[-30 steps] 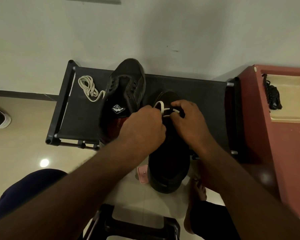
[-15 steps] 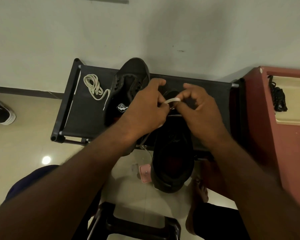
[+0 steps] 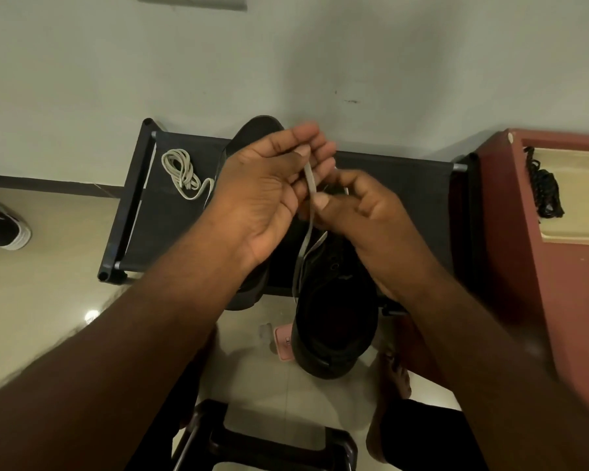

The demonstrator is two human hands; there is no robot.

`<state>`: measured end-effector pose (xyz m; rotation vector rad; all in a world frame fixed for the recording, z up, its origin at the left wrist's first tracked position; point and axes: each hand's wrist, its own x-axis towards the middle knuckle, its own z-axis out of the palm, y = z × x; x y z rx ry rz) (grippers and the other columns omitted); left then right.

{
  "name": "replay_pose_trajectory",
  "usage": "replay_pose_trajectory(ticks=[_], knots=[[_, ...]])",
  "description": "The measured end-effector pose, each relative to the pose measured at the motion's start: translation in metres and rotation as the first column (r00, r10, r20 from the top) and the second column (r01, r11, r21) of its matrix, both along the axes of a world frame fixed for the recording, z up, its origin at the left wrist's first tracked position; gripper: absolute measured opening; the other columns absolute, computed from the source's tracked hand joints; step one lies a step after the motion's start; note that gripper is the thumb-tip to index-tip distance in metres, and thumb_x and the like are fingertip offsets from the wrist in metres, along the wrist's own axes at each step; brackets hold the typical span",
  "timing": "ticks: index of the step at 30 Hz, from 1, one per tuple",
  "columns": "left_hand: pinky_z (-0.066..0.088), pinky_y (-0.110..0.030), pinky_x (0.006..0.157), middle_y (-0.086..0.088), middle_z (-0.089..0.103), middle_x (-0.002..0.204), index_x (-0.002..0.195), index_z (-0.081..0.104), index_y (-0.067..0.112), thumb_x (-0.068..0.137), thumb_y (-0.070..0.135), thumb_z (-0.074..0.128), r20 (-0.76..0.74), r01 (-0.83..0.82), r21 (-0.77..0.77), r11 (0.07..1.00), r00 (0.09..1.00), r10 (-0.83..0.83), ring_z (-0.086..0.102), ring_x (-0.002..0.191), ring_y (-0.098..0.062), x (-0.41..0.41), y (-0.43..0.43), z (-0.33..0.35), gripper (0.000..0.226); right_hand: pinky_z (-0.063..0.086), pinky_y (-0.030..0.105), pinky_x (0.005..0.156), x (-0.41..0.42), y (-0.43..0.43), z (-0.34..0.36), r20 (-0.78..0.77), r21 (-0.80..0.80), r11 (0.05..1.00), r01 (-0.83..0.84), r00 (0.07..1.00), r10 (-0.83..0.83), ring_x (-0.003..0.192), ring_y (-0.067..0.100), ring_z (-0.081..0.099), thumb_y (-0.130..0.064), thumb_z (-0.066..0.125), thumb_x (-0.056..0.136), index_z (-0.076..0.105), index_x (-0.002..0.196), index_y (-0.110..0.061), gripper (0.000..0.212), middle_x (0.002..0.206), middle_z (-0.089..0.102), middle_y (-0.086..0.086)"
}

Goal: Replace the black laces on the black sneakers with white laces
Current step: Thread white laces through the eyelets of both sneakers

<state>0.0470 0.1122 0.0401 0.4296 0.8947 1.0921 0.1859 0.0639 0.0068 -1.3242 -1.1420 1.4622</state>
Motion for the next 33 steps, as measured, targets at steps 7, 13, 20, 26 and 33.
replay_pose_trajectory(ticks=[7,13,20,26,33], knots=[[0.056,-0.031,0.092,-0.009,0.071,0.107,0.115,0.066,0.003,0.095,-0.002,0.058,-0.409,-0.281,0.126,0.952,0.859,0.307,0.07,0.102,-0.016,-0.01,0.004,-0.012,0.022,0.049,0.027,0.06,0.04,0.017,0.008,-0.263,-0.073,0.951,0.301,0.914,-0.309,0.061,0.01,0.053,-0.005,0.047,0.101,0.064,0.108,-0.014,0.021,0.075,0.061,-0.002],[0.056,-0.032,0.093,-0.003,0.064,0.115,0.12,0.057,0.025,0.095,0.009,0.061,-0.567,0.025,0.182,0.983,0.819,0.085,0.066,0.109,-0.02,-0.005,0.001,-0.01,0.03,0.038,0.02,0.045,0.062,0.017,0.007,-0.094,-0.121,0.876,0.467,0.873,-0.478,0.054,0.007,0.051,-0.008,0.051,0.101,0.062,0.113,-0.022,0.022,0.096,0.075,-0.001],[0.037,-0.025,0.107,0.002,0.042,0.144,0.136,0.055,0.025,0.094,0.04,0.061,-0.974,0.751,0.101,0.653,0.209,-0.089,0.041,0.13,-0.008,0.021,-0.032,-0.036,0.045,0.034,0.019,0.041,0.058,0.016,-0.006,0.166,-0.153,0.815,0.559,0.828,-0.536,0.046,0.006,0.044,-0.019,0.053,0.103,0.062,0.099,-0.018,0.011,0.078,0.065,-0.001],[0.044,-0.033,0.097,0.0,0.05,0.126,0.124,0.064,0.019,0.096,0.044,0.051,-0.998,0.803,-0.061,0.593,-0.069,-0.01,0.043,0.116,-0.013,0.035,-0.045,-0.051,0.04,0.057,0.022,0.067,0.058,0.012,-0.013,0.265,-0.266,0.915,0.303,0.936,-0.233,0.078,0.015,0.072,0.005,0.046,0.1,0.05,0.129,-0.016,0.036,0.103,0.069,0.009],[0.028,-0.044,0.111,-0.002,0.027,0.155,0.14,0.049,0.023,0.098,0.037,0.047,-0.985,0.759,-0.175,0.627,-0.132,-0.114,0.02,0.142,-0.021,0.045,-0.052,-0.047,0.044,0.047,0.015,0.043,0.059,0.004,-0.018,0.496,-0.237,0.937,0.256,0.861,-0.11,0.047,0.003,0.059,-0.021,0.057,0.101,0.063,0.094,-0.012,0.014,0.081,0.07,0.004]])
